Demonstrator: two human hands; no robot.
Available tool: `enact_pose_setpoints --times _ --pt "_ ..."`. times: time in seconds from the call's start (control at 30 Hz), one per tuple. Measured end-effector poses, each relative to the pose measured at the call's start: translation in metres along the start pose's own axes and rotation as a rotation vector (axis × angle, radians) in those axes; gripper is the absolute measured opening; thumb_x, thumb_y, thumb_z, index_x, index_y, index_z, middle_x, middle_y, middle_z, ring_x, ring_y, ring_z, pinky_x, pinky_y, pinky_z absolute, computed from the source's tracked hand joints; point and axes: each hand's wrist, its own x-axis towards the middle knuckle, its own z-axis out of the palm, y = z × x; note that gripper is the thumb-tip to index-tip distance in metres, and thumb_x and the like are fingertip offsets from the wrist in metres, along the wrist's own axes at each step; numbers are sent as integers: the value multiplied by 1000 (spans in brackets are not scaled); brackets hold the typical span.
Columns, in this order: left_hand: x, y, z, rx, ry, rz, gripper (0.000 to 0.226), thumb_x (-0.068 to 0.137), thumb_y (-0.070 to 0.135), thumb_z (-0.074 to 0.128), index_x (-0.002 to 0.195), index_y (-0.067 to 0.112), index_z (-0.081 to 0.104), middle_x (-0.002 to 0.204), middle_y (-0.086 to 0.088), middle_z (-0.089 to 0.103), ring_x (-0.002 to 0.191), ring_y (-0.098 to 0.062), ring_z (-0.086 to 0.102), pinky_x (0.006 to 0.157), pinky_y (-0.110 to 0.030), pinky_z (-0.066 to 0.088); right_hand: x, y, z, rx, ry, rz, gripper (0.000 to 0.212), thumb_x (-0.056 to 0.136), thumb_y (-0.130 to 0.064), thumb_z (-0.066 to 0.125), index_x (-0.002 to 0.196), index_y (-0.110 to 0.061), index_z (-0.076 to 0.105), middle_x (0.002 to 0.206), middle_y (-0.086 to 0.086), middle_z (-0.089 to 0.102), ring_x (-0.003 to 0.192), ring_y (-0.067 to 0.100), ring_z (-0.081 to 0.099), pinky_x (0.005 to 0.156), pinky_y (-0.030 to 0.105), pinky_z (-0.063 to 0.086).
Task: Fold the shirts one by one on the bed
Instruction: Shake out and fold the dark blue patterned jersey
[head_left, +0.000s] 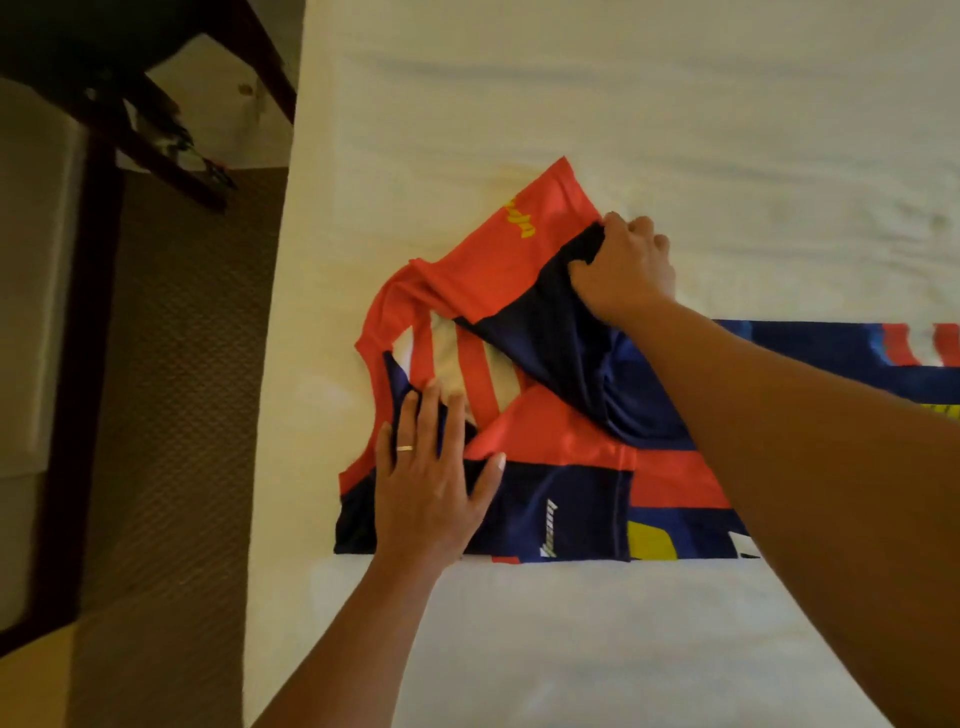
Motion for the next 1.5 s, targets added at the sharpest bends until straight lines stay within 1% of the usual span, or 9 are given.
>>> enact_pose_setpoints --times 0.3,0.5,0.6,0.73,0.87,1.07,1.27,1.37,1.5 --pt "-1 4 -10 -92 -35 -146 77 94 70 38 154 22 39 161 -14 34 146 -37 32 108 -57 32 -7 -25 -7 205 136 -91 28 84 -14 59 111 -9 64 113 14 63 103 36 58 76 33 41" --pt "36 -1 -65 -1093 122 -628 30 101 45 53 91 20 66 88 3 63 77 -12 55 72 -32 43 -74 -51 -32 290 347 -670 11 76 -8 54 86 -4 57 87 13 59 74 36 55 64 40 42" --pt "53 -19 -95 -1655 -256 -1018 59 100 62 40 105 11 70 92 -11 72 74 -23 64 68 -35 45 -131 -47 -21 216 357 -892 6 78 -13 56 79 -7 59 80 8 58 68 33 52 62 44 42" --pt "40 -43 -108 -1741 -568 -1002 68 91 74 45 102 11 68 90 -14 74 81 -31 69 79 -43 52 -208 -8 21 139 76 -1069 20 74 -18 63 93 -17 57 82 3 58 72 28 53 68 40 44" --pt "7 -45 -98 -1365 -677 -820 47 87 52 71 121 19 69 108 -7 77 99 -27 74 90 -46 57 -254 23 50 507 -148 -771 13 82 -25 69 88 -13 66 94 -1 62 87 20 59 80 36 50" --pt "-25 -38 -87 -1136 -473 -879 29 87 31 77 115 26 70 114 0 73 103 -27 68 98 -51 53 -233 38 67 665 -16 314 22 90 -36 70 90 -17 58 95 7 63 92 30 60 81 41 47" --pt "-40 -30 -92 -1276 -464 -946 20 100 28 62 119 23 63 114 -2 71 104 -28 67 88 -49 56 -224 24 65 729 -165 378 35 88 -26 73 66 -9 51 62 7 54 68 29 52 67 40 45" --pt "-48 -34 -92 -1287 -424 -978 21 102 32 59 119 21 62 115 -4 70 105 -28 66 86 -47 56 -228 33 65 966 -200 453 23 89 -20 69 82 -2 57 72 10 54 72 26 50 70 44 48" --pt "-58 -35 -86 -1113 -434 -933 17 103 33 57 114 21 62 115 -4 66 104 -28 63 87 -51 56 -236 45 69 843 -355 403 11 94 -17 64 90 -9 58 88 13 65 84 33 64 76 52 60"
